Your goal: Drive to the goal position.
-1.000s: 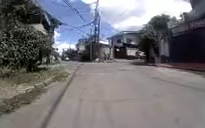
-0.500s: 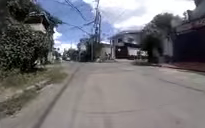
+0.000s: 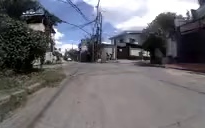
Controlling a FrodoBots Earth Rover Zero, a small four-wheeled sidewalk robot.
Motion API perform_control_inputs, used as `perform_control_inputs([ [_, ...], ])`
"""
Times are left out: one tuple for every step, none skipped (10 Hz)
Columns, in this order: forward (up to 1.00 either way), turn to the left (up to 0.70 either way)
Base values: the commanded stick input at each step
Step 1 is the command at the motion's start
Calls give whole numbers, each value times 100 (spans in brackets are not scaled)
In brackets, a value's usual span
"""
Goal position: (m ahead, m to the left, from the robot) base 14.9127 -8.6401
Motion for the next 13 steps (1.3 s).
perform_control_inputs([
  [70,0],
  [70,0],
  [70,0],
  [70,0],
  [70,0],
  [70,0],
  [70,0],
  [70,0],
  [56,0],
  [30,0],
  [21,0],
  [14,0],
  [15,0],
])
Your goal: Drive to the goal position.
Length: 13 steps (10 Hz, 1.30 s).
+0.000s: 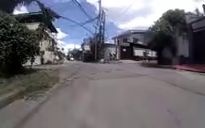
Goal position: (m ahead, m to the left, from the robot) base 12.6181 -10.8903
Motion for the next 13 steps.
perform_control_inputs([
  [23,0],
  [70,0],
  [70,0],
  [70,-5],
  [70,-34],
  [70,-35],
  [70,-35],
  [70,-35],
  [70,-35],
  [70,-35],
  [70,-35],
  [70,-35],
  [70,-35],
])
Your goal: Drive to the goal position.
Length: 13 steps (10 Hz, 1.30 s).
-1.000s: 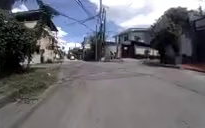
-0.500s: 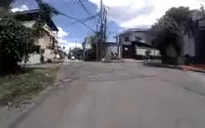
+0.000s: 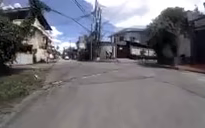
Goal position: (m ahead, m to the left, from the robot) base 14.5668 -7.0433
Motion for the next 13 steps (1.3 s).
perform_control_inputs([
  [70,-35],
  [70,-35],
  [70,-35],
  [70,-35],
  [70,-35],
  [70,-35],
  [70,-35],
  [70,-35],
  [70,-35],
  [70,-25],
  [70,0],
  [70,0],
  [70,0],
])
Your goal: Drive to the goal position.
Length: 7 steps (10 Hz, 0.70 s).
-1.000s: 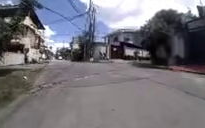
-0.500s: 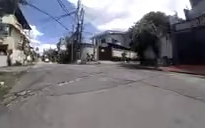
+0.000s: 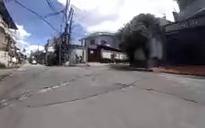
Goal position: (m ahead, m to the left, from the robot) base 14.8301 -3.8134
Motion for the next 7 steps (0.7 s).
perform_control_inputs([
  [70,0],
  [70,0],
  [70,0],
  [70,0],
  [70,0],
  [70,-27],
  [70,-35],
])
